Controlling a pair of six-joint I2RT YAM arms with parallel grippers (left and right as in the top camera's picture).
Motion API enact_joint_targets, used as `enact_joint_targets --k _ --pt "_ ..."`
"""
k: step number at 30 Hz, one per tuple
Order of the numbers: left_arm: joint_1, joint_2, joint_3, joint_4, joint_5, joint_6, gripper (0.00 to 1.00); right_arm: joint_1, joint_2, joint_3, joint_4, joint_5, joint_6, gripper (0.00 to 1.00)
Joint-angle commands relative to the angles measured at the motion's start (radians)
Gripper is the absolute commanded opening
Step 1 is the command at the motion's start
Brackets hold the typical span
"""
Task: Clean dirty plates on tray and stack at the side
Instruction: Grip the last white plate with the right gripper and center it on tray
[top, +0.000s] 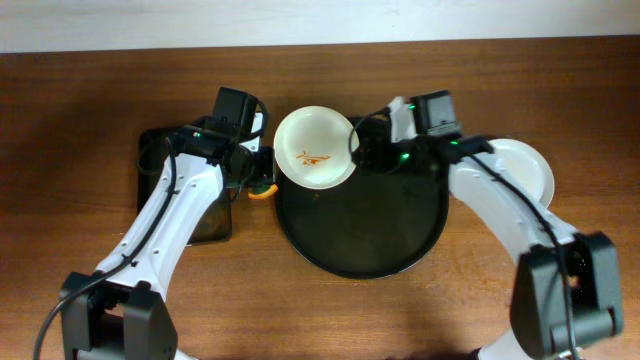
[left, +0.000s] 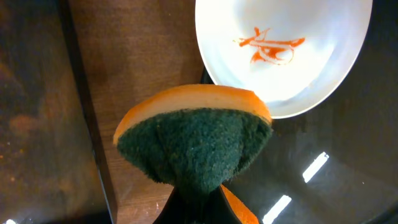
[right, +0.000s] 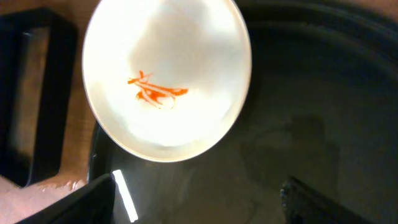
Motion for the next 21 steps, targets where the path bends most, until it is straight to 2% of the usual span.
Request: enact_joint_targets --k 1,4,9,11,13,15,16,17,19,20,21 --pt "0.007 -0.031 -0.002 0.0 -0.007 -0.006 0.0 0.072 0.1 0.012 0.1 0.139 0.012 0.75" --pt "0.007 -0.031 -0.002 -0.006 -0.005 -0.006 0.0 0.088 0.157 0.012 0.175 0.226 0.075 0.75" --pt "0.007 -0.031 -0.002 -0.006 -0.003 -0.006 0.0 0.086 0.254 0.012 0.313 0.231 0.081 0.73" --pt "0.007 -0.031 -0.002 -0.006 -0.003 -0.006 0.0 0.087 0.265 0.012 0.322 0.228 0.081 0.65" --pt "0.007 -0.031 -0.002 -0.007 -0.003 -0.006 0.0 0.087 0.267 0.012 0.301 0.217 0.081 0.47" --pt "0.007 -0.031 -0.002 -0.006 -0.003 -0.006 0.0 0.087 0.267 0.012 0.266 0.166 0.081 0.39" --pt "0.007 -0.031 -0.002 -0.006 -0.003 -0.006 0.0 0.087 0.267 0.011 0.25 0.165 0.081 0.29" --pt "0.007 -0.031 -0.002 -0.006 -0.003 -0.006 0.0 0.087 0.267 0.011 0.222 0.165 0.082 0.24" --pt "0.007 -0.031 -0.002 -0.007 -0.003 -0.006 0.0 0.087 0.267 0.006 0.202 0.167 0.113 0.22" --pt "0.007 -0.031 -0.002 -0.007 -0.003 -0.006 0.0 0.088 0.267 0.002 0.198 0.167 0.118 0.16" --pt "0.007 -0.031 -0.002 -0.007 -0.003 -0.006 0.0 0.088 0.267 0.002 0.182 0.167 0.119 0.04"
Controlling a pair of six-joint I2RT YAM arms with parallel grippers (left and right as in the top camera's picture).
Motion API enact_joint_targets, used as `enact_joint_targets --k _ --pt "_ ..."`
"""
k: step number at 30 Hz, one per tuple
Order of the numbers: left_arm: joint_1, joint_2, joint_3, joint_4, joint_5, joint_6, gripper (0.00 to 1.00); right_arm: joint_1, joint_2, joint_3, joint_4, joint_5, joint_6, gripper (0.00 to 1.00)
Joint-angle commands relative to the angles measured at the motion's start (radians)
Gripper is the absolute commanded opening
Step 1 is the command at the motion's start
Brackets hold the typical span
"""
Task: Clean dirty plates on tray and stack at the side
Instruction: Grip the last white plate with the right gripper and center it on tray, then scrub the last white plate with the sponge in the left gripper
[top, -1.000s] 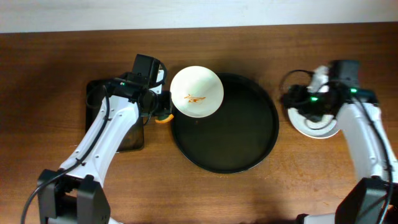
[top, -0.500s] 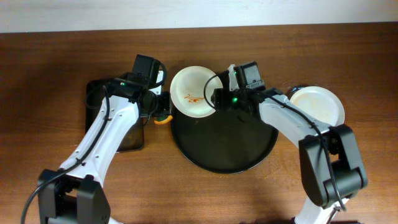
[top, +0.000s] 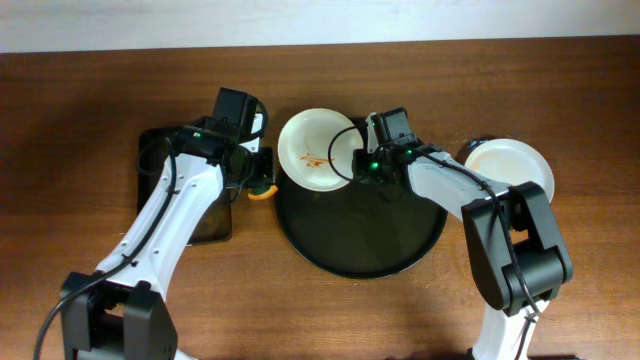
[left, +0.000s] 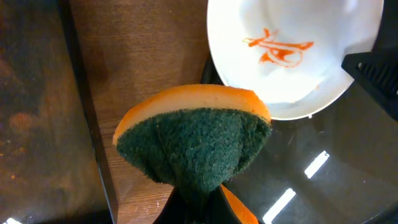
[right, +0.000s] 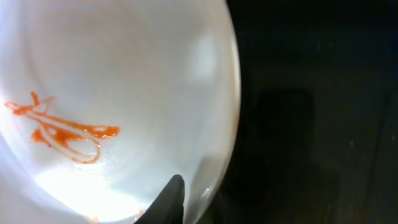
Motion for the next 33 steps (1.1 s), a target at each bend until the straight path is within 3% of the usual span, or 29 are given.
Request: enact_joint_targets --k 1,6,11,14,20,22,26,33 --pt "0.007 -0.031 -0.001 -0.002 -0.003 -0.006 0.0 0.002 0.012 0.002 -0.031 -0.008 0.018 0.04" --pt "0.007 -0.031 -0.001 -0.005 -0.004 -0.006 0.01 -0.01 -0.06 0.002 -0.273 0.013 0.017 0.04" --pt "0.007 -0.031 -0.001 -0.005 -0.001 -0.006 0.0 -0.021 -0.165 0.002 -0.546 0.151 0.02 0.04" --pt "0.007 -0.031 -0.001 0.003 0.069 -0.006 0.0 -0.019 -0.165 0.001 -0.661 0.152 0.043 0.04" --pt "-0.059 0.011 -0.003 0.064 0.29 -0.006 0.0 -0.02 -0.165 0.001 -0.677 0.151 0.058 0.04" --pt "-0.109 0.076 -0.004 0.109 0.447 -0.008 0.0 -0.02 -0.165 0.001 -0.684 0.151 0.058 0.04" --pt "-0.169 0.193 -0.004 0.142 0.522 -0.075 0.0 -0.02 -0.165 0.001 -0.685 0.151 0.058 0.04" --pt "-0.196 0.359 -0.004 0.275 0.782 -0.134 0.0 -0.021 -0.165 0.001 -0.685 0.151 0.058 0.04"
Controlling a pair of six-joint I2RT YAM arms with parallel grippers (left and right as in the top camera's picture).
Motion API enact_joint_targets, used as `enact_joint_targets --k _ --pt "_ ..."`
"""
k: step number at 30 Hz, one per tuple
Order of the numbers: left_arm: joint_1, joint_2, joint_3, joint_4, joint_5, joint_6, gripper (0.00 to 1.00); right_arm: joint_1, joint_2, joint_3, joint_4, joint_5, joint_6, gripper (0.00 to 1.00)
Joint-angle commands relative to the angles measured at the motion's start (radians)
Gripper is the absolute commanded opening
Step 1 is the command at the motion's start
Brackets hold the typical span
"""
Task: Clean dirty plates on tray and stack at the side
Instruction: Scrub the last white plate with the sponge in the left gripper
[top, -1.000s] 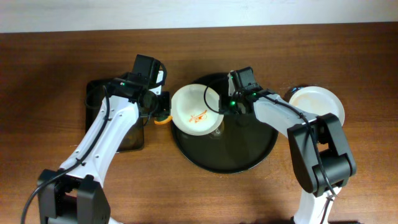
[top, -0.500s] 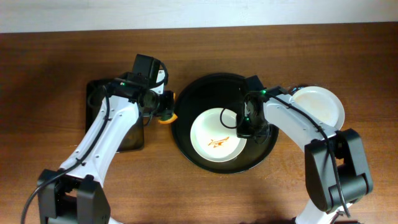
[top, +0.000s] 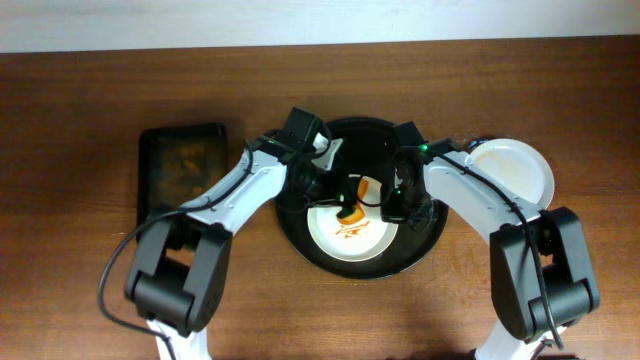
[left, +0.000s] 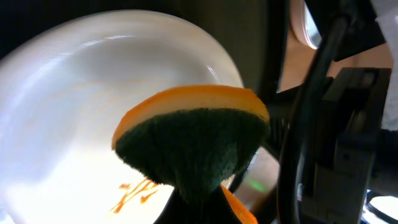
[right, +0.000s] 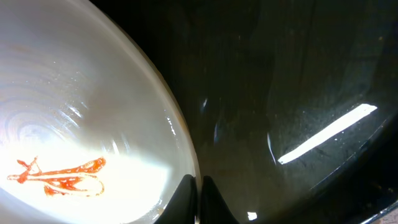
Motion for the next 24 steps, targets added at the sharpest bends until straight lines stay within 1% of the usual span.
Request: enact_joint_targets --k 1,3,7,9,13,17,22,23,24 --pt "-0.005 0.084 -0.001 0.019 0.155 -0.04 0.0 -0.005 -0.018 -0.004 -0.003 0.027 0.008 0.04" --pt "-0.005 0.112 -0.002 0.032 0.182 -0.04 0.0 -0.005 -0.018 -0.004 -0.003 0.027 0.008 0.04" --pt "-0.005 0.143 -0.002 0.042 0.189 -0.063 0.0 -0.005 -0.018 -0.004 -0.003 0.027 0.008 0.04" --pt "-0.01 0.143 -0.002 0.049 0.226 -0.066 0.0 -0.005 -0.018 -0.004 -0.003 0.027 0.008 0.04" --pt "-0.05 0.145 -0.002 0.049 0.213 -0.078 0.0 -0.005 -0.018 -0.004 -0.004 0.027 0.008 0.04" --pt "-0.097 0.145 -0.002 0.038 0.096 -0.092 0.0 -0.005 -0.018 -0.004 -0.005 0.027 0.008 0.04" --pt "-0.098 0.145 -0.04 0.034 -0.04 -0.095 0.0 -0.005 -0.018 -0.004 -0.011 0.027 0.008 0.04" --pt "-0.098 0.145 -0.043 0.0 -0.132 -0.095 0.0 -0.005 -0.018 -0.004 -0.011 0.027 0.008 0.04" --pt "-0.097 0.145 -0.043 -0.024 -0.185 -0.095 0.0 -0.005 -0.018 -0.004 -0.011 0.027 0.008 0.04"
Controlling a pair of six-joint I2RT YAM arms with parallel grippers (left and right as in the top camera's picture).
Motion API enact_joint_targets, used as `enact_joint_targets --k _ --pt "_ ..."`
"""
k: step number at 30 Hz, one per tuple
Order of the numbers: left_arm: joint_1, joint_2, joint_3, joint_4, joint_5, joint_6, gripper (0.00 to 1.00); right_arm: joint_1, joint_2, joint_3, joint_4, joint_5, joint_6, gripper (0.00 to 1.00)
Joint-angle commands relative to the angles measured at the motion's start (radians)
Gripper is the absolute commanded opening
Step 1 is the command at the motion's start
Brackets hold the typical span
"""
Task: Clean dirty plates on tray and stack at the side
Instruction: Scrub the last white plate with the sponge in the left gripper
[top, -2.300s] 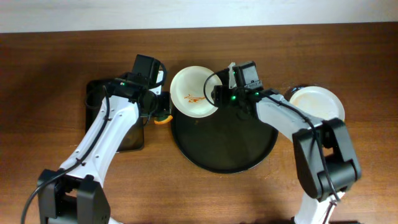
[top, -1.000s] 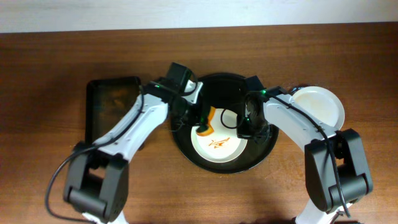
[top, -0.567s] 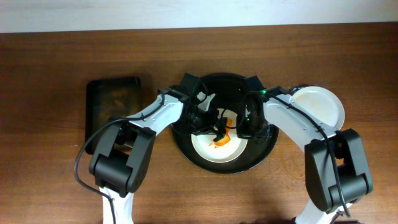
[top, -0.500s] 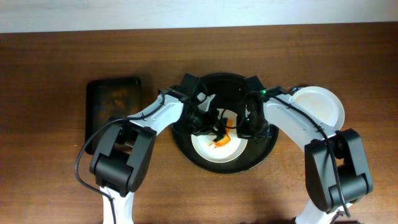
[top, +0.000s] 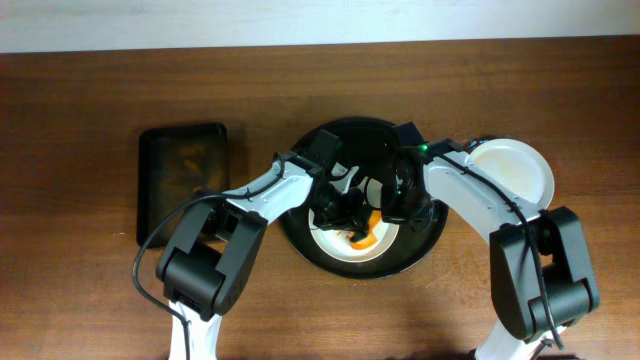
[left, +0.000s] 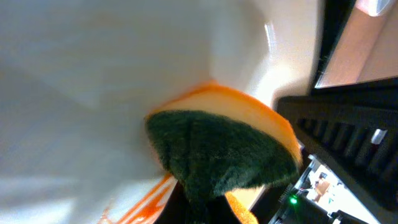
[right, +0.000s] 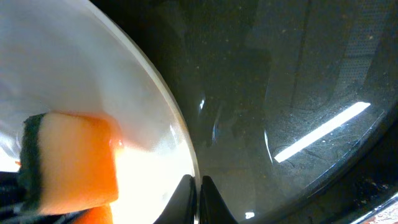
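A white plate (top: 335, 238) with an orange sauce smear lies on the round black tray (top: 420, 240). My left gripper (top: 352, 218) is shut on an orange sponge with a dark green scouring face (left: 217, 146), pressed onto the plate's inside (left: 93, 93); smear (left: 146, 202) shows beside it. My right gripper (right: 195, 186) is shut on the plate's right rim (right: 177, 127), with the sponge (right: 68, 158) visible in that view. A clean white plate (top: 520, 170) sits on the table right of the tray.
A dark rectangular tray (top: 182, 180) with brownish residue lies on the wooden table (top: 80, 100) to the left. Both arms cross over the round tray, meeting at its middle.
The left gripper has gone down and right: the sponge was held above the plate and now presses on the plate's surface over the smear. The right gripper still pinches the rim.
The dirty plate lay at the round tray's upper left edge, with the left gripper holding the sponge beside it and the right gripper open. Then the right gripper reached its rim. Later the plate lay in the tray's middle, rim pinched, and now the sponge touches it.
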Motion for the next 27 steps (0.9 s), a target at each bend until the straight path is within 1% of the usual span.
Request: enact_joint_targets --k 1,3,7,9,10,12,13,16,21,24,27 --pt "0.001 0.008 -0.026 -0.077 -0.242 -0.011 0.0 -0.005 -0.018 -0.003 -0.005 0.019 0.006 0.04" --pt "0.04 0.008 -0.026 -0.114 -0.281 -0.003 0.0 -0.005 -0.018 -0.003 -0.005 0.019 0.006 0.04" --pt "0.103 0.008 -0.026 -0.134 -0.306 0.037 0.0 -0.005 -0.018 -0.003 -0.005 0.02 0.006 0.04" --pt "0.113 0.008 -0.026 -0.148 -0.337 0.038 0.0 -0.005 -0.018 -0.003 -0.005 0.02 0.006 0.04" --pt "0.114 0.005 -0.019 -0.152 -0.339 0.065 0.0 -0.005 -0.018 -0.003 -0.005 0.02 0.006 0.04" --pt "0.114 -0.045 0.013 -0.164 -0.373 0.084 0.0 -0.005 -0.018 -0.003 -0.005 0.02 0.006 0.04" --pt "0.114 -0.1 0.018 -0.158 -0.387 0.101 0.0 -0.005 -0.018 -0.003 -0.005 0.02 0.006 0.04" --pt "0.071 -0.182 0.018 -0.159 -0.371 0.105 0.0 -0.005 -0.018 -0.003 -0.005 0.02 0.006 0.04" --pt "-0.052 -0.183 0.018 -0.159 -0.362 0.098 0.0 -0.005 -0.018 -0.003 -0.005 0.02 0.005 0.04" --pt "-0.078 -0.183 0.018 -0.145 -0.36 0.017 0.0 -0.005 -0.018 -0.003 -0.005 0.02 0.005 0.04" --pt "-0.078 -0.183 -0.014 -0.097 -0.318 -0.01 0.0 -0.005 -0.018 -0.003 -0.009 0.02 0.005 0.04"
